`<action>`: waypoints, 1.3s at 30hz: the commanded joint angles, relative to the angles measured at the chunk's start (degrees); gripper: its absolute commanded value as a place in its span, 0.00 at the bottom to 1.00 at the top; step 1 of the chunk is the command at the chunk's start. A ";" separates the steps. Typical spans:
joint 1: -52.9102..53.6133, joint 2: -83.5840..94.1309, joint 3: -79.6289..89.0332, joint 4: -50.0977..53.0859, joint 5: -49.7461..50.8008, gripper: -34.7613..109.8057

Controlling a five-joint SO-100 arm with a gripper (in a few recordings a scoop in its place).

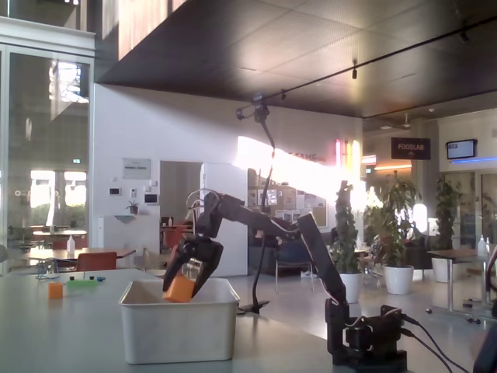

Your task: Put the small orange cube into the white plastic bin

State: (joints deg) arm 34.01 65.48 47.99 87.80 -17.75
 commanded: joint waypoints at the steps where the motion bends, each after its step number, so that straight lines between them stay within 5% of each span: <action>1: 0.35 -1.85 -2.46 -0.09 -0.09 0.45; 15: 0.18 -4.48 -2.46 -0.09 -0.26 0.55; 34: 0.09 18.90 -1.85 1.49 -0.09 0.55; 39: -4.66 21.80 -2.46 8.44 -0.09 0.45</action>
State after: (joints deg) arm 31.46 83.76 47.46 93.52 -17.75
